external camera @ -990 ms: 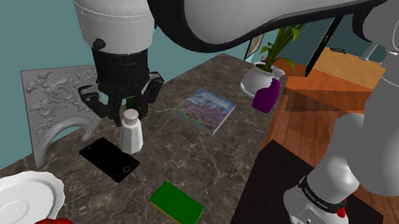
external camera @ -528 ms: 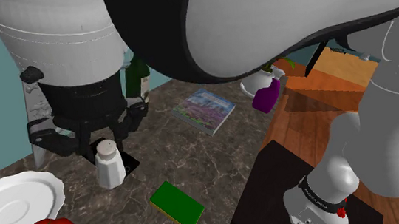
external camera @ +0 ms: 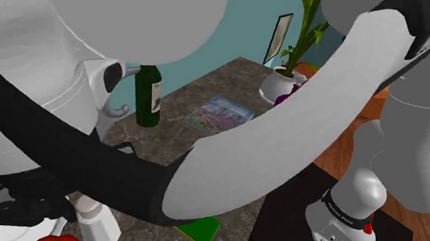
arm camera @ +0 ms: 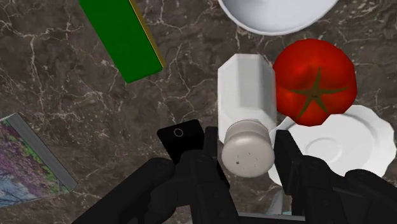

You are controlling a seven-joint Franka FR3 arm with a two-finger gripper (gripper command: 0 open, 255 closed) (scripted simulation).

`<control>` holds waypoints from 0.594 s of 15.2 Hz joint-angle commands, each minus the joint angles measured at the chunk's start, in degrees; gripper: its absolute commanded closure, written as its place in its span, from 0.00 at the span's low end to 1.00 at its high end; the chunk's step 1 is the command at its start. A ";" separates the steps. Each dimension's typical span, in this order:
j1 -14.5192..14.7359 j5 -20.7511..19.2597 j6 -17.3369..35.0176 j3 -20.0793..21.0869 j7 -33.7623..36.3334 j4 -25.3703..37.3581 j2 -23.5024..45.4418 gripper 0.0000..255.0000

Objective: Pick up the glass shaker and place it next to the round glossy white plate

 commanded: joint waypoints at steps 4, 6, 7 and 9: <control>-0.41 -0.29 3.58 -0.16 0.81 -3.48 0.23 1.00; -0.55 -0.45 5.00 -0.24 1.14 -4.81 0.38 1.00; -0.61 -0.55 5.69 -0.28 1.31 -5.45 0.47 1.00; -0.71 -0.76 7.06 -0.38 1.65 -6.67 0.70 1.00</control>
